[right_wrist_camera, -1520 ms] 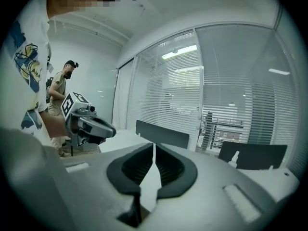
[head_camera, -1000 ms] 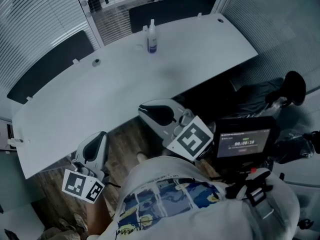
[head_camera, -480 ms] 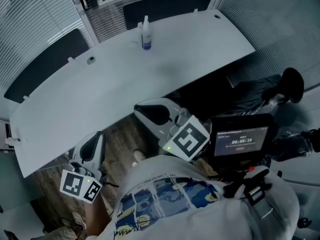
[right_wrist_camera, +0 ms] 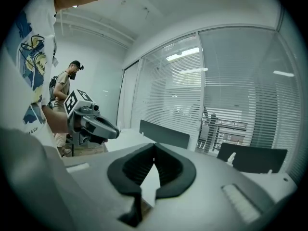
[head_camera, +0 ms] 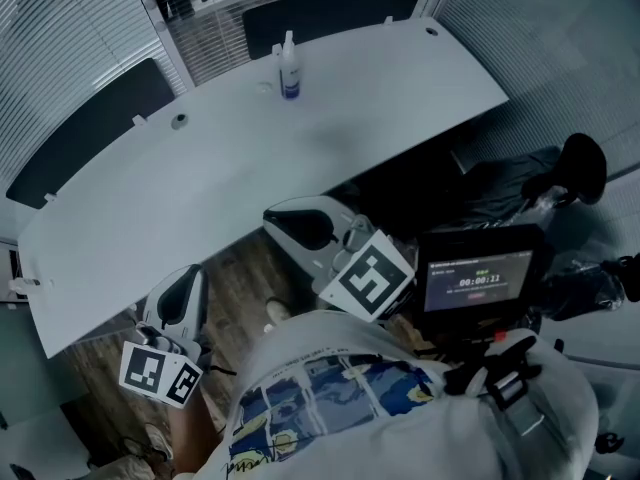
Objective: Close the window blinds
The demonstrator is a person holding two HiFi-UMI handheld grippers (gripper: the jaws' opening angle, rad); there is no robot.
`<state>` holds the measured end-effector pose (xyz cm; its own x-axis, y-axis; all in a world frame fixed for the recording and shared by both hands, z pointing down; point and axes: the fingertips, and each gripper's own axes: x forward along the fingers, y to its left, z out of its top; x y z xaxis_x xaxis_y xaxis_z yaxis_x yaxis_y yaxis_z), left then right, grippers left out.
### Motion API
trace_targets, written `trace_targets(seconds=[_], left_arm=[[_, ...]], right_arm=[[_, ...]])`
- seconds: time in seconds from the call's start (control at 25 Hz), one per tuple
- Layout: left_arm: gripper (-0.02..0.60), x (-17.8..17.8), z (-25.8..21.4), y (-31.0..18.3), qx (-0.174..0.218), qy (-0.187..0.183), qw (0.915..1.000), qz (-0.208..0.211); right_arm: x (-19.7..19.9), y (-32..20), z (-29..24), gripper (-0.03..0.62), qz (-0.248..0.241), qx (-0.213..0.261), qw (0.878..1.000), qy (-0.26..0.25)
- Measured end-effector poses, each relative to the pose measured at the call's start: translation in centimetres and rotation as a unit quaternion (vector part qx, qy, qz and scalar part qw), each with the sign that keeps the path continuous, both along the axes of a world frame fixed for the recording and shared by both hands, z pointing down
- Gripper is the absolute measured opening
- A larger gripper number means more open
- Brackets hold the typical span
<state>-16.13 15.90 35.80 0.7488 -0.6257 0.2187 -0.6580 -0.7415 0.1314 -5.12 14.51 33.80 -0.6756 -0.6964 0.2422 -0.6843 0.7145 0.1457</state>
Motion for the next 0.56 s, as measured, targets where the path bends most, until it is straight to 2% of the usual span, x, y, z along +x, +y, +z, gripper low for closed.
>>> trace_targets(seconds=[0.56], left_arm=[[0.005,-0.49,-0.4,0.08,-0.001,-0.008,1.0,-0.006]], right_arm=[[-0.5,-0.18,-0.4,0.003,-0.003,-0.002,1.0,-0.002]])
